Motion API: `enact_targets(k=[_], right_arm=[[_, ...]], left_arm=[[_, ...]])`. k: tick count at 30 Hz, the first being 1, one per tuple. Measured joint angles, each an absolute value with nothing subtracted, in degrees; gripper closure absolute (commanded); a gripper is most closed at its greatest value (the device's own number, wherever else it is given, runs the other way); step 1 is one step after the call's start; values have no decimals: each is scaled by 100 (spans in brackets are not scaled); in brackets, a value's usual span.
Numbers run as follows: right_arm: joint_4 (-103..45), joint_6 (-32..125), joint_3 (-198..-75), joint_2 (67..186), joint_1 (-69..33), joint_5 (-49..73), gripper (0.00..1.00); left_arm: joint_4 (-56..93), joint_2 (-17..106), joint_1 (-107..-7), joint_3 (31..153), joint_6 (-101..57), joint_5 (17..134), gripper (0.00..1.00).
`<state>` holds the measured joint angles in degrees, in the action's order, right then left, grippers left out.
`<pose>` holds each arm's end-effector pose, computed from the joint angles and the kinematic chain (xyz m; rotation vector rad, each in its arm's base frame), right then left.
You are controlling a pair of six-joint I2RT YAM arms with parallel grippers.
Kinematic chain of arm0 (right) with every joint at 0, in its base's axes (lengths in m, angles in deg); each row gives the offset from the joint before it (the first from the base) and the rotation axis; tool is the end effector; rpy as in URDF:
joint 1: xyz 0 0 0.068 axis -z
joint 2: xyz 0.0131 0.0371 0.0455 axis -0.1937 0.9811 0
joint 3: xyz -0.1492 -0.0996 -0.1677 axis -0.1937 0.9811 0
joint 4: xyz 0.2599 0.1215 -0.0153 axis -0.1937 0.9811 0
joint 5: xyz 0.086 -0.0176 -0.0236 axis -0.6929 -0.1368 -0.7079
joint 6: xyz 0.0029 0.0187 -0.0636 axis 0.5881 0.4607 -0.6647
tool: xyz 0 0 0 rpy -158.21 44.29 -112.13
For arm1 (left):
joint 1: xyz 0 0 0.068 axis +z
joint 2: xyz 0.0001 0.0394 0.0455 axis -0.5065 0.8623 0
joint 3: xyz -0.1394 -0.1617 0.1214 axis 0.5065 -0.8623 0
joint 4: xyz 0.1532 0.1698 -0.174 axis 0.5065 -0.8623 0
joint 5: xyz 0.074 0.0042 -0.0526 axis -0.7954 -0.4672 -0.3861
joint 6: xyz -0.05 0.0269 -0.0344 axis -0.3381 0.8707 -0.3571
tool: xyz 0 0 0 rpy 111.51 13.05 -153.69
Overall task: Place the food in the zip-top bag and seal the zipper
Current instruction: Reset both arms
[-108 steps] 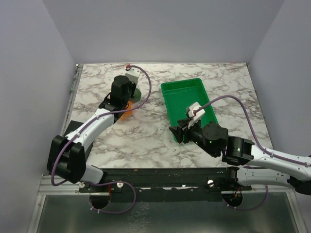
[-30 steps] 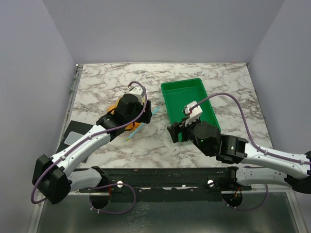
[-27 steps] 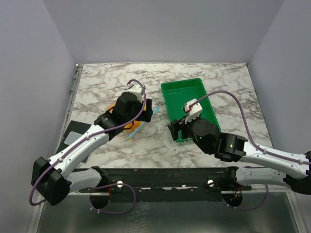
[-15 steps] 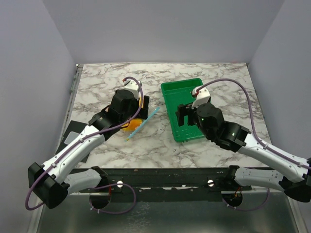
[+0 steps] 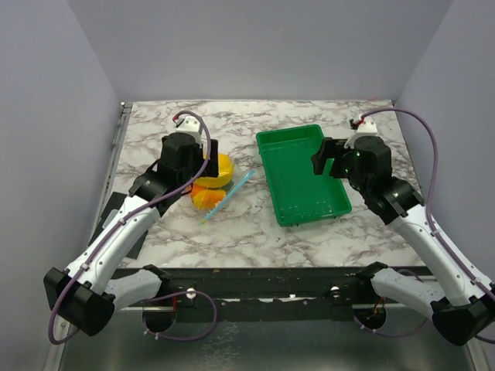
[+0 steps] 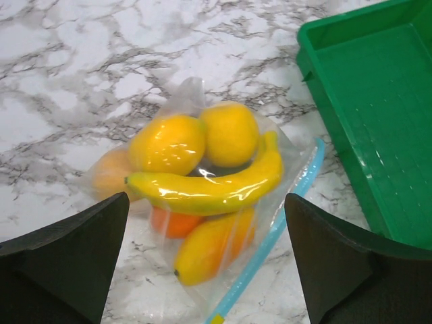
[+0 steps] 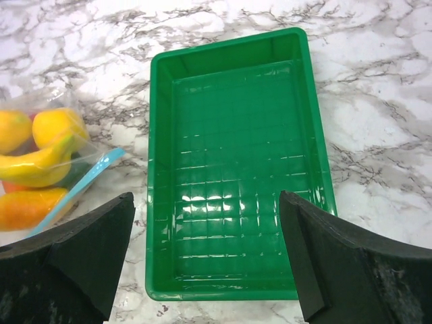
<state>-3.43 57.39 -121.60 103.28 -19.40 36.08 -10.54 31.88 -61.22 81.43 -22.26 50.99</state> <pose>0.2473 0.1289 0.3373 -0.0318 1.9680 0.2745 0.2619 -0.1389 0.3174 0.1645 2.0408 -0.1721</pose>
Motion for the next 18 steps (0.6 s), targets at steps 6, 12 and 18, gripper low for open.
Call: enact_targets(k=[6, 12, 18], right_arm=[[-258, 5852, -12160, 10022, -797, 2504, 6], [-247, 5962, -11902, 9648, -383, 1927, 6], [-286, 5889, -11336, 8931, -383, 1667, 6]], left_arm=[[-1002, 3172, -5431, 8045, -2460, 5219, 1], [-908, 2912, -5228, 7673, -2611, 5534, 1], [-641, 2322, -5230, 7267, -2674, 6070, 1]])
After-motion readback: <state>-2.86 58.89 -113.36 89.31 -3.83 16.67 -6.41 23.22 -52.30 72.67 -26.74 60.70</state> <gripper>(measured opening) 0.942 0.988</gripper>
